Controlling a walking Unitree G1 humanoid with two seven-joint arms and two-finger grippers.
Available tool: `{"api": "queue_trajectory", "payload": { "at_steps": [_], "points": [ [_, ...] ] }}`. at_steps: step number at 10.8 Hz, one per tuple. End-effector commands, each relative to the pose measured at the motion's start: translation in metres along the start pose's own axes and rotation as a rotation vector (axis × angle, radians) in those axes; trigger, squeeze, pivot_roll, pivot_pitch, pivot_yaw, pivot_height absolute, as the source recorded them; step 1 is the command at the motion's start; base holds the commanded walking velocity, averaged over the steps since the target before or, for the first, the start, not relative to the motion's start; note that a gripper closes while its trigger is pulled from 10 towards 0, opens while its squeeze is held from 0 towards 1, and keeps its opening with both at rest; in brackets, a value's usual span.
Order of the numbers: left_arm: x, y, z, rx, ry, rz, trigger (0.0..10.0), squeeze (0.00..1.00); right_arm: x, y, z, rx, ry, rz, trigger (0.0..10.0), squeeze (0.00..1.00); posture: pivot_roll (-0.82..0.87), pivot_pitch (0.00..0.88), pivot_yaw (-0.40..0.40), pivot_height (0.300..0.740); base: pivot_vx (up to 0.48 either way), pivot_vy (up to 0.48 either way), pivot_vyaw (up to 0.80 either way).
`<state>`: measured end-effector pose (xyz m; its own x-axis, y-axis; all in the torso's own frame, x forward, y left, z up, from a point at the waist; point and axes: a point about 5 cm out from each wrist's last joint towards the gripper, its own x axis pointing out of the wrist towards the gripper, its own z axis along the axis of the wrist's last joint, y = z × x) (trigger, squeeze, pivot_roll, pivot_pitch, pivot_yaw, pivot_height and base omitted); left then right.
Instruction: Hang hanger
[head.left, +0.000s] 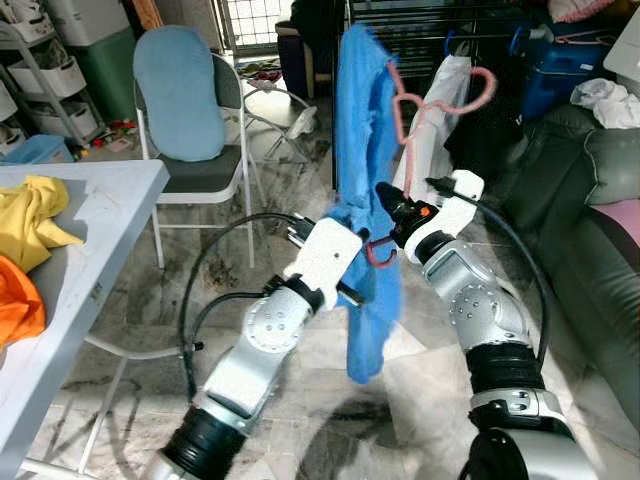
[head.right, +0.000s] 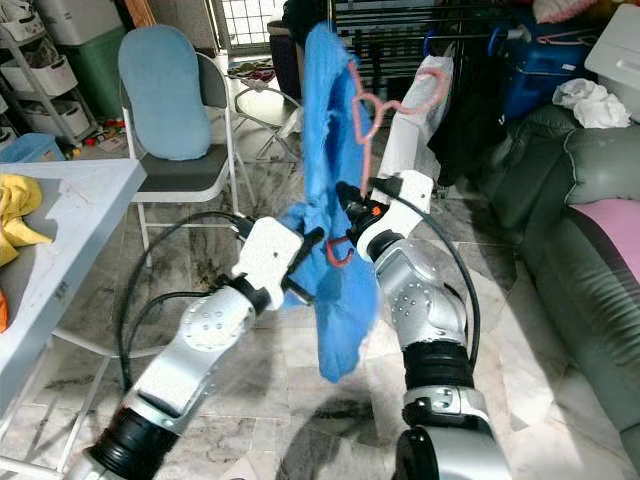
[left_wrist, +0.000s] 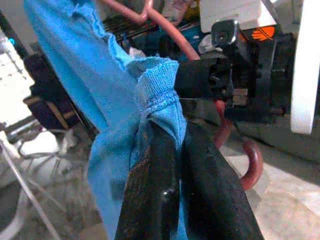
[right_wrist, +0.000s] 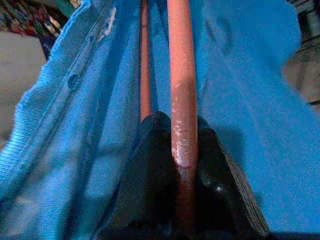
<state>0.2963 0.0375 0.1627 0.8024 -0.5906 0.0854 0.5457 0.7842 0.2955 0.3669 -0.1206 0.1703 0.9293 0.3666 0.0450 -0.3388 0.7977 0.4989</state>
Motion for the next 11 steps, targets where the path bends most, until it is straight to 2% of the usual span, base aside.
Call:
{"api": "queue_trajectory", "payload": {
  "at_steps": [1,2,3,4,5,7,8,9,10,11],
  "points": [
    [-0.006,0.002,-0.003,0.001,-0.003,-0.024,10.0,0.00,0.002,-0.005,0.014,-0.053,-0.048,-0.036,10.0,0.00,0.00,0.000,0.021,0.740,0.000,0.000,0.00],
    [-0.015,-0.003,-0.014,0.002,0.026,-0.076,10.0,0.00,0.002,-0.007,0.017,-0.096,-0.017,-0.017,10.0,0.00,0.00,0.000,0.021,0.740,0.000,0.000,0.00],
    [-0.019,-0.008,-0.021,0.047,0.038,-0.116,10.0,0.00,0.001,-0.002,0.020,-0.147,-0.017,0.026,10.0,0.00,0.00,0.000,0.023,0.740,0.000,0.000,0.00],
    [-0.022,-0.012,-0.028,0.074,0.051,-0.139,10.0,0.00,0.001,-0.001,0.031,-0.226,-0.107,-0.005,10.0,0.00,0.00,0.000,0.021,0.740,0.000,0.000,0.00],
    [-0.022,-0.013,-0.036,0.083,0.084,-0.137,10.0,0.00,0.001,0.003,0.045,-0.239,-0.185,-0.022,10.0,0.00,0.00,0.000,0.020,0.740,0.000,0.000,0.00],
    [-0.017,-0.015,-0.048,0.080,0.144,-0.127,10.0,0.00,-0.003,0.023,0.033,-0.467,-0.155,0.116,10.0,0.00,-0.01,0.000,0.017,0.740,0.000,0.000,0.00],
    [-0.015,-0.018,-0.050,0.047,0.147,-0.128,10.0,0.00,-0.006,0.023,0.026,-0.506,-0.146,0.119,10.0,0.00,-0.01,0.000,0.017,0.740,0.000,0.000,0.00],
    [-0.014,-0.020,-0.051,0.000,0.145,-0.123,10.0,0.71,-0.008,0.021,0.020,-0.515,-0.131,0.111,10.0,0.00,-0.01,0.000,0.017,0.740,0.000,0.000,0.00],
    [-0.013,-0.022,-0.051,-0.022,0.138,-0.125,10.0,1.00,-0.010,0.020,0.016,-0.517,-0.133,0.108,10.0,0.00,-0.01,0.000,0.021,0.740,0.000,0.000,0.00],
    [-0.013,-0.023,-0.051,-0.025,0.131,-0.138,10.0,1.00,-0.010,0.020,0.014,-0.521,-0.132,0.108,10.0,0.00,-0.01,0.000,0.023,0.740,0.000,0.000,0.00]
  ]
}}
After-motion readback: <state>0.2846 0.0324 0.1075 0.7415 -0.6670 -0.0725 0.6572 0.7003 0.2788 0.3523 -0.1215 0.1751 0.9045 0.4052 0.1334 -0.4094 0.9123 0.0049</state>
